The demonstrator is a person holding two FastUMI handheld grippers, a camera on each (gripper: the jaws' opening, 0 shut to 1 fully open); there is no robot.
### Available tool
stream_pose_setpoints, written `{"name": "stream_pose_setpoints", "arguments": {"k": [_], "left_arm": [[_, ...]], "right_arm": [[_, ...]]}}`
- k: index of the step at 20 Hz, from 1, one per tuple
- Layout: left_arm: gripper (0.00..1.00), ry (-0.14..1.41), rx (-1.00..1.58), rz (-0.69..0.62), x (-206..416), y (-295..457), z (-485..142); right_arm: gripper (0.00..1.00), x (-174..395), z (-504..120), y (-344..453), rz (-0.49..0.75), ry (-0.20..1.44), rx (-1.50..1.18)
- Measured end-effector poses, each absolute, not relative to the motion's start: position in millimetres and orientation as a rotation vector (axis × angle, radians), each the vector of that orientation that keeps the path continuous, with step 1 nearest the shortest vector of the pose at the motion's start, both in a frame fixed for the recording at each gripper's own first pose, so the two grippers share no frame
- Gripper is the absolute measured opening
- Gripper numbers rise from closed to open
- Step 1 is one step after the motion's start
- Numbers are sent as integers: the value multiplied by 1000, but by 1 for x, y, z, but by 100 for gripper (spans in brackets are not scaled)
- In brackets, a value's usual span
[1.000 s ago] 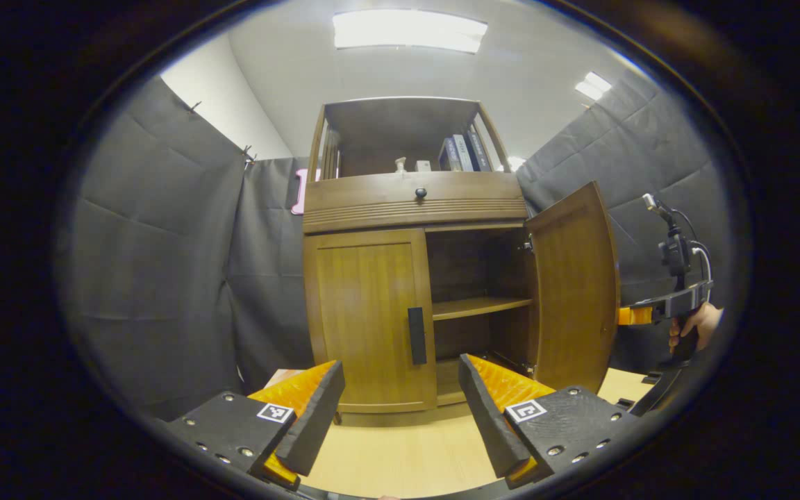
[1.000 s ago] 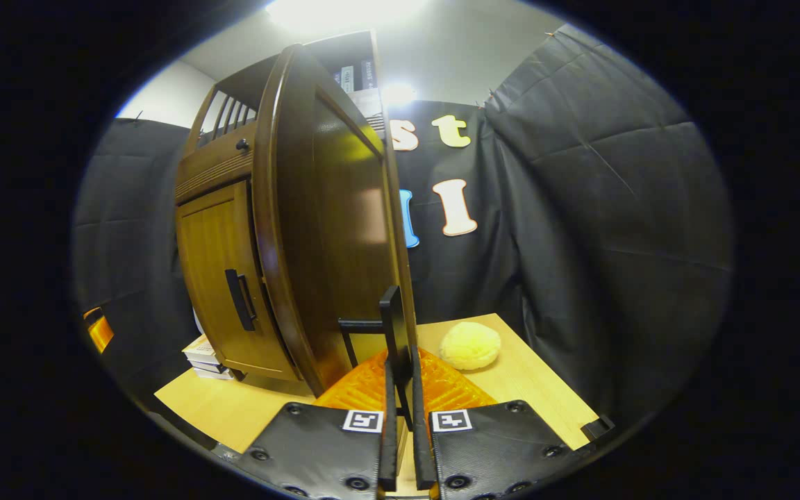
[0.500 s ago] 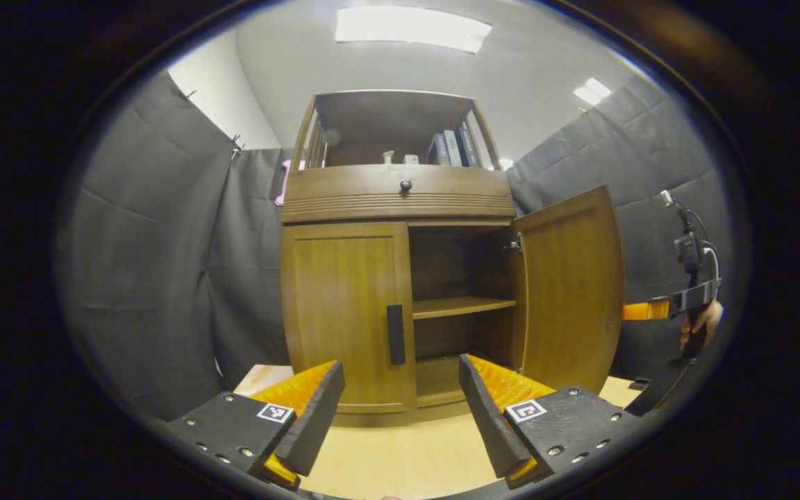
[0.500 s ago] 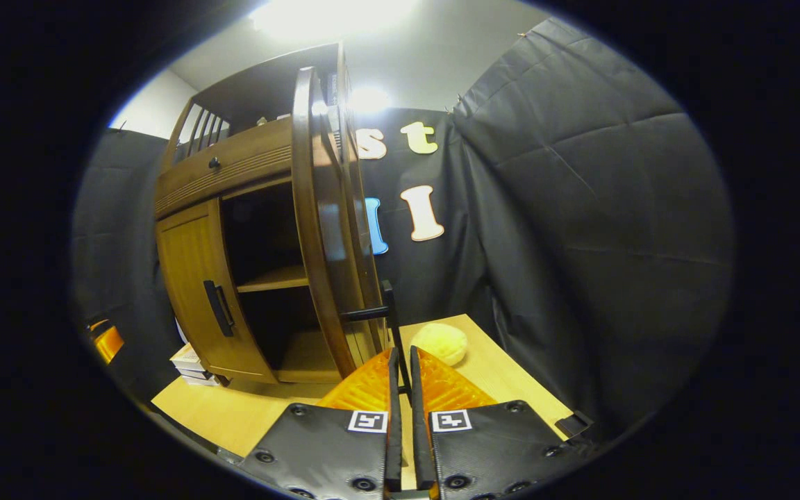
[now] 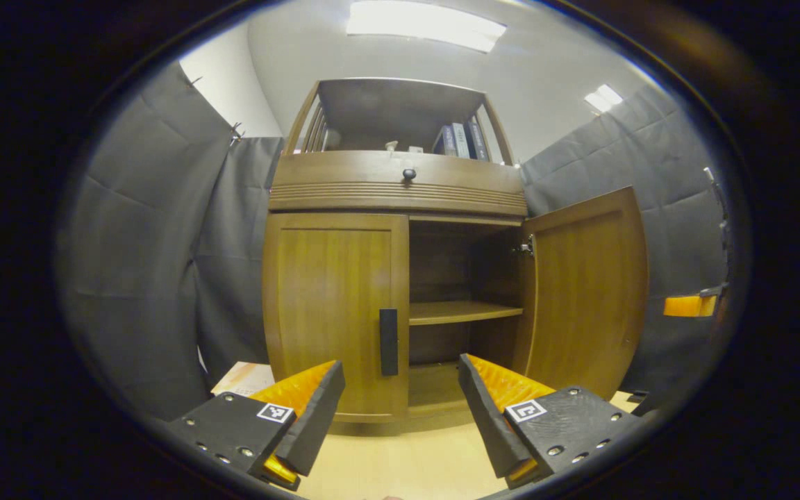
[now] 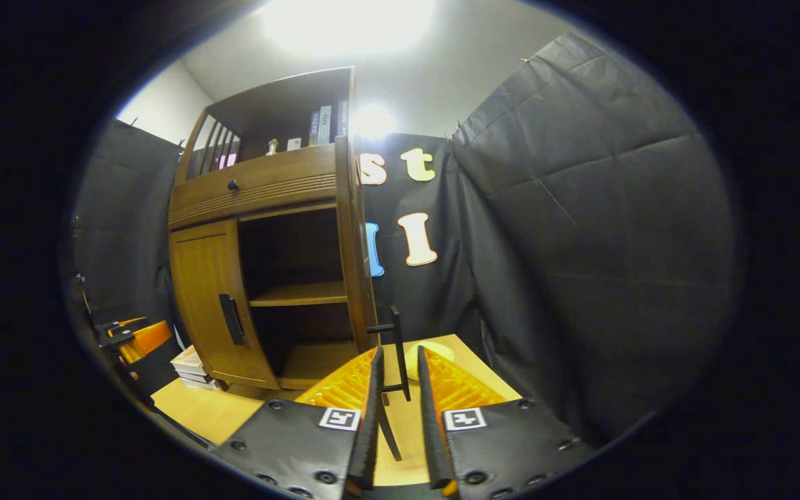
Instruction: Open the right door of the double-door shoe cabinet with the right hand, and open the left door with the left hand.
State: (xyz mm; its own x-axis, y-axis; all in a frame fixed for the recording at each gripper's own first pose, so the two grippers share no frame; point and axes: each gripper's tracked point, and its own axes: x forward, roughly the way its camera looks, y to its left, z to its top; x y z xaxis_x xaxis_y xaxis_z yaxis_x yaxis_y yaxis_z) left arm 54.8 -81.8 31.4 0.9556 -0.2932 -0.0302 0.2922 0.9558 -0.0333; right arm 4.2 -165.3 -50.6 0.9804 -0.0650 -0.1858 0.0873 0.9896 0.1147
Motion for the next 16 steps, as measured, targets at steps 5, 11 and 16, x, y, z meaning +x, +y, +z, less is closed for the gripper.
{"name": "stream_pose_setpoints", "arguments": {"k": [5, 11, 16], "left_arm": [[94, 6, 1, -284, 99, -84, 29], [95, -3, -9, -279, 138, -90, 28], [94, -9, -14, -291, 173, -96, 26]], "right_arm": [[92, -28, -43, -155, -79, 144, -20], [98, -26, -32, -131, -77, 150, -38], [97, -40, -43, -120, -75, 170, -48]]}}
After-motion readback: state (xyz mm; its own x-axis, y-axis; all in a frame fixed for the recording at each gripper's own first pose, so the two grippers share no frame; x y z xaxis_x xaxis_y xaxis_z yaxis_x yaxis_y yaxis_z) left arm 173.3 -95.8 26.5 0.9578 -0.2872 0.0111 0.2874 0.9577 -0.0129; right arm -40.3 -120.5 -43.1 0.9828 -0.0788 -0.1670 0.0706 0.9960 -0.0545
